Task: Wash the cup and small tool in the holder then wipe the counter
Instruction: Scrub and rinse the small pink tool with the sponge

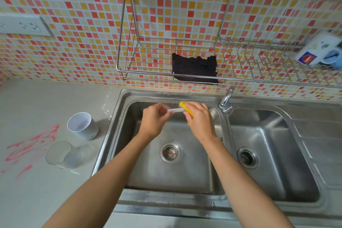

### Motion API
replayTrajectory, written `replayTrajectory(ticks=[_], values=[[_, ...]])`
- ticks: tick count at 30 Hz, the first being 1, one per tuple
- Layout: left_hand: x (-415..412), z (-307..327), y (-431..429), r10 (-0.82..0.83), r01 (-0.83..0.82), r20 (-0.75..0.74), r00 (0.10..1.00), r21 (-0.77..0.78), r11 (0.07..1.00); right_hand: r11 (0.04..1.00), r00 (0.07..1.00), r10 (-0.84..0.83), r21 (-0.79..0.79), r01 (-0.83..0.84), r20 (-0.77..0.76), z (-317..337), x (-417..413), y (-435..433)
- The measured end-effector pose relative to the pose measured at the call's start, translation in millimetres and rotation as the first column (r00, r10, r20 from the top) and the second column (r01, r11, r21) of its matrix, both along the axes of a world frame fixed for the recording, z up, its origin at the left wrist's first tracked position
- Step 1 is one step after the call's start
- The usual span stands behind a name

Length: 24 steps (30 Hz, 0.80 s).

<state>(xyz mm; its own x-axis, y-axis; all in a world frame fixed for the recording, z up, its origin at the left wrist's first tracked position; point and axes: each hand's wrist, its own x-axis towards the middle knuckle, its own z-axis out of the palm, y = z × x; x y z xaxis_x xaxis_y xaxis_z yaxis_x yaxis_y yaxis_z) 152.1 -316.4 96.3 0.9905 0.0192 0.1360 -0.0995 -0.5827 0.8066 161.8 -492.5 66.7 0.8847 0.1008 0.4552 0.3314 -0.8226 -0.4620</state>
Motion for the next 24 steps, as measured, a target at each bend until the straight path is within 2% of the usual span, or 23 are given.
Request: replayTrajectory(ticks=[3, 7, 10, 12, 16, 18, 22, 24], values=[[3, -4, -4, 0.052, -0.089, -0.154, 0.987, -0.24, 0.967, 0.992, 0.997, -0.081, 0.094, 0.08, 0.0, -6, -9, 11], [1, -7, -12, 0.025, -0.139, -0.274, 0.961, -0.406, 0.903, 0.995, 0.998, 0.007, 0.101, -0.014, 0.066, -7, -26, 31], [-3, -7, -18, 0.038, -0.208, -0.332, 0.942, -0.491, 0.846, 0.977, 0.99, -0.139, 0.16, 0.141, -0.021, -12, -18, 17], [-3, -8, -20, 0.049, -0.233, -0.356, 0.933, -0.495, 0.837, 0.957, 0.974, -0.212, 0.187, 0.223, -0.077, -16, -17, 13], [0, -12, -18, 0.062, -0.246, -0.4, 0.915, -0.427, 0.87, 0.989, 0.998, -0.056, 0.139, 0.058, -0.015, -14, -35, 32], [-1, -11, -18, 0.075, -0.244, -0.404, 0.912, -0.385, 0.89, 0.99, 1.0, -0.025, 0.141, 0.027, -0.009, -14, -37, 30], [-7, -6, -20, 0.104, -0.234, -0.369, 0.923, -0.328, 0.915, 0.975, 0.986, -0.14, 0.161, 0.153, -0.094, -23, -29, 12], [-6, -4, -19, 0.102, -0.223, -0.357, 0.929, -0.318, 0.922, 0.985, 0.989, -0.116, 0.122, 0.126, -0.089, -23, -32, 14]])
